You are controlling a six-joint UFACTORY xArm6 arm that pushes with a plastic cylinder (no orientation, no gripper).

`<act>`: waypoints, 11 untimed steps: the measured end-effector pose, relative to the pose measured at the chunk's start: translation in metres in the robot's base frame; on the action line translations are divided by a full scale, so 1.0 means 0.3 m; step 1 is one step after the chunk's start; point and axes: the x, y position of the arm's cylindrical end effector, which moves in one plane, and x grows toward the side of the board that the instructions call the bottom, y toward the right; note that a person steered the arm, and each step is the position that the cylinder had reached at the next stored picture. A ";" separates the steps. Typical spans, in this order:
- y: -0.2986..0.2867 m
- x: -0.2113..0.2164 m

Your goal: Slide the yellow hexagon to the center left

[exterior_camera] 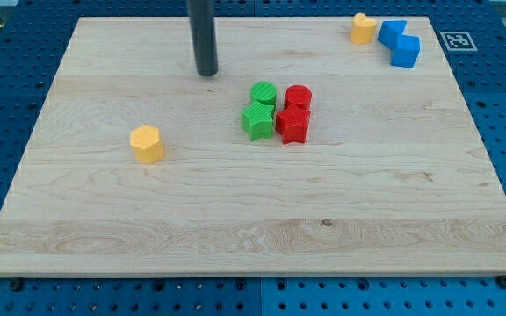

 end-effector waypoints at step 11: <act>-0.187 0.415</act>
